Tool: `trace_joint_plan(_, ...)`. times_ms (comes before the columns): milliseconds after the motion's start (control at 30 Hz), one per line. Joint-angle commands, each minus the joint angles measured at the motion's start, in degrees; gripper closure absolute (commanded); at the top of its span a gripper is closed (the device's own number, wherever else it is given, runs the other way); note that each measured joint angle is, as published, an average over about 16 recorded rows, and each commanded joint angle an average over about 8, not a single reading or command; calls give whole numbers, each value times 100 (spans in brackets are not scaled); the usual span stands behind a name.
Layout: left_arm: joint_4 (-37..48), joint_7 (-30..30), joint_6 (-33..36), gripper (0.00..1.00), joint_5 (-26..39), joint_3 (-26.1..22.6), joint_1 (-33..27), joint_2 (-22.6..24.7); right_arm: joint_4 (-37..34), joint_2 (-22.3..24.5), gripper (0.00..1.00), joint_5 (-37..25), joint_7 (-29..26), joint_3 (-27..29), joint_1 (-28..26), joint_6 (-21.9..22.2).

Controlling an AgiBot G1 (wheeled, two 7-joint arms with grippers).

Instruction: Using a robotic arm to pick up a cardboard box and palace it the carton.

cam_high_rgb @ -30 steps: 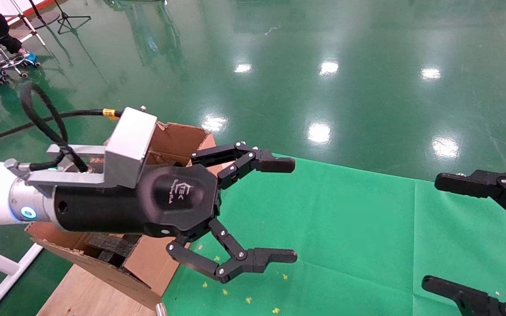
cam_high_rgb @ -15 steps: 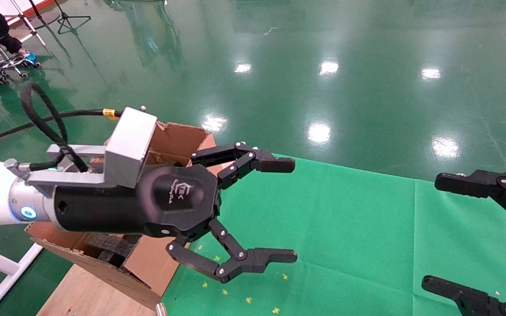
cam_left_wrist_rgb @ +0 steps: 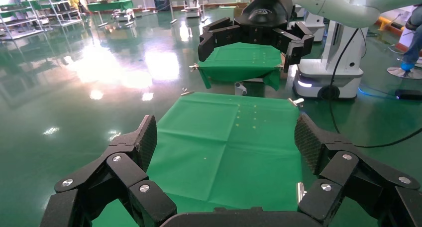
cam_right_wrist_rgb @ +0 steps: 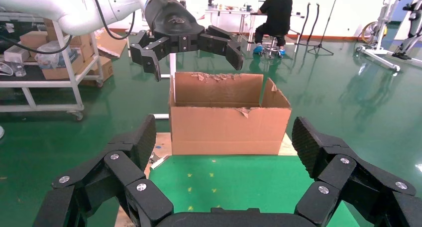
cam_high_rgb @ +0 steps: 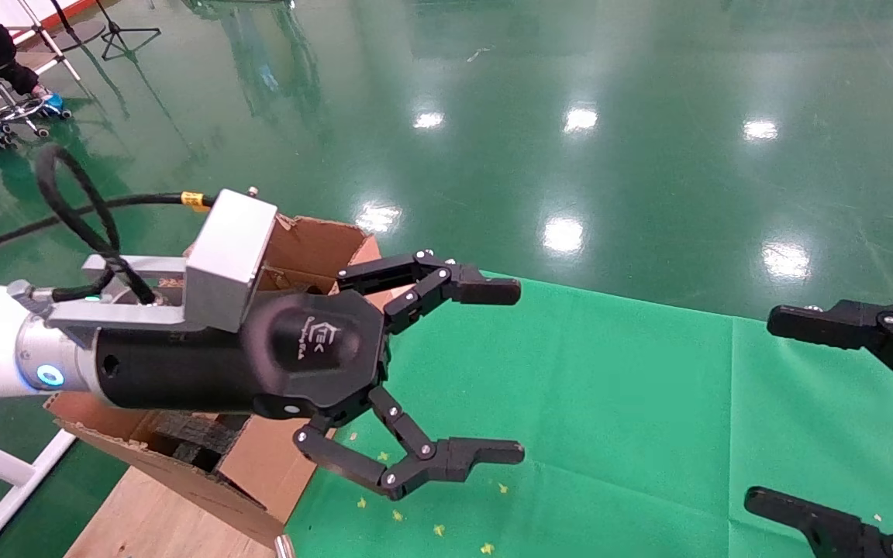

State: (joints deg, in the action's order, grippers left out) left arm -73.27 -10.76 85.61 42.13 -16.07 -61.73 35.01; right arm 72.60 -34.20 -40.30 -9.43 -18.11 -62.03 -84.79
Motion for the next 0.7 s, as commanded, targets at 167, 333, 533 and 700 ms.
trace_joint_plan(167, 0, 0, 0, 0, 0, 0, 0, 0, 0, 0, 0, 0, 0, 0, 0, 0)
trace_joint_plan(333, 0, 0, 0, 0, 0, 0, 0, 0, 0, 0, 0, 0, 0, 0, 0, 0)
trace_joint_plan(533, 0, 0, 0, 0, -1, 0, 0, 0, 0, 0, 0, 0, 0, 0, 0, 0)
trace_joint_plan(700, 0, 0, 0, 0, -1, 0, 0, 0, 0, 0, 0, 0, 0, 0, 0, 0)
